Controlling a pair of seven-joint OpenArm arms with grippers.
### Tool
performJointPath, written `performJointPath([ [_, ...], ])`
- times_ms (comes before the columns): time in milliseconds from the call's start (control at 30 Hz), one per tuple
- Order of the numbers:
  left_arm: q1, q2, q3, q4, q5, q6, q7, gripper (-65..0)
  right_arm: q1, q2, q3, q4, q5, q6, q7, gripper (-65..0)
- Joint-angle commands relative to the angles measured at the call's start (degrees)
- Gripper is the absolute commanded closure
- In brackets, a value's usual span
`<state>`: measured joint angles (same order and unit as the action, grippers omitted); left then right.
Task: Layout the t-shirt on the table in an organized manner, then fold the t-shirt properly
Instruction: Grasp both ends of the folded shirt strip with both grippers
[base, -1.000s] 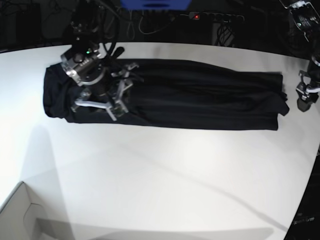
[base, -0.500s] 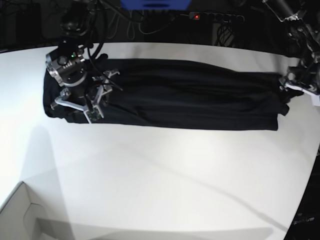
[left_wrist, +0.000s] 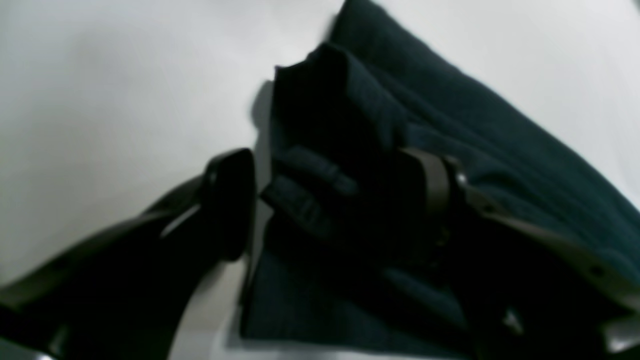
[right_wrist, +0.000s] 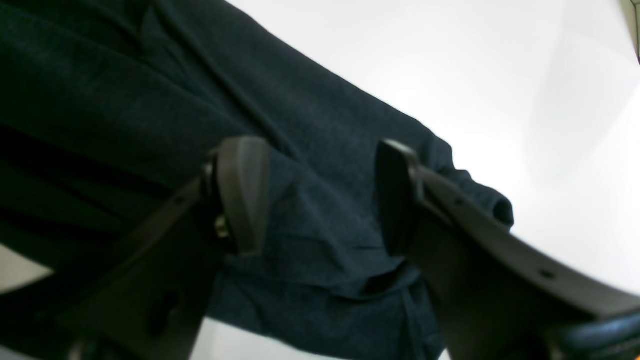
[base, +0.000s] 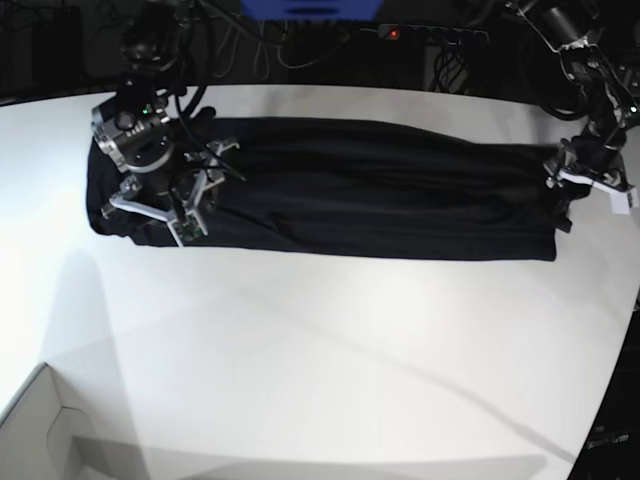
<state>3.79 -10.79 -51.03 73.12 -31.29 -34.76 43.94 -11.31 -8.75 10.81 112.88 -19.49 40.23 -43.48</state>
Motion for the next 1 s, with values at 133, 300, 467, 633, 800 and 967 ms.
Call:
performJointPath([
  [133,-1.7,0.1,-0.2,-0.6,-0.8,-0.2,-1.1,-41.2,0.5,-0.2,-0.3,0.9,0.5,-0.2,1.2,-34.9],
  [300,-2.9,-0.1,0.0,-4.9,-0.6,0.1,-1.1,-41.2,0.5,-0.2,-0.2,0.9,0.5,-0.2,1.2,-34.9],
  [467,-3.7,0.2,0.1,-5.7,4.0,-0.2,-1.2,-41.2,0.5,-0.2,-0.2,0.9,0.5,-0.2,1.2,-34.9],
  [633,-4.5,0.3,0.2,-6.4,7.2,-0.4,-1.2,-40.8,0.7,-0.2,-0.4,0.9,0.5,-0.2,1.2,-34.9],
  [800,-4.5,0.4,3.7,-6.5,10.4,-0.5,-3.5,-27.3,0.9,-0.2,-0.5,0.9,0.5,-0.2,1.2,-34.8],
  [967,-3.0,0.3,8.9,-8.0,10.6,-0.4,-10.1,-1.5,0.5,-0.2,-0.5,1.0,0.5,-0.2,1.2,-34.8],
])
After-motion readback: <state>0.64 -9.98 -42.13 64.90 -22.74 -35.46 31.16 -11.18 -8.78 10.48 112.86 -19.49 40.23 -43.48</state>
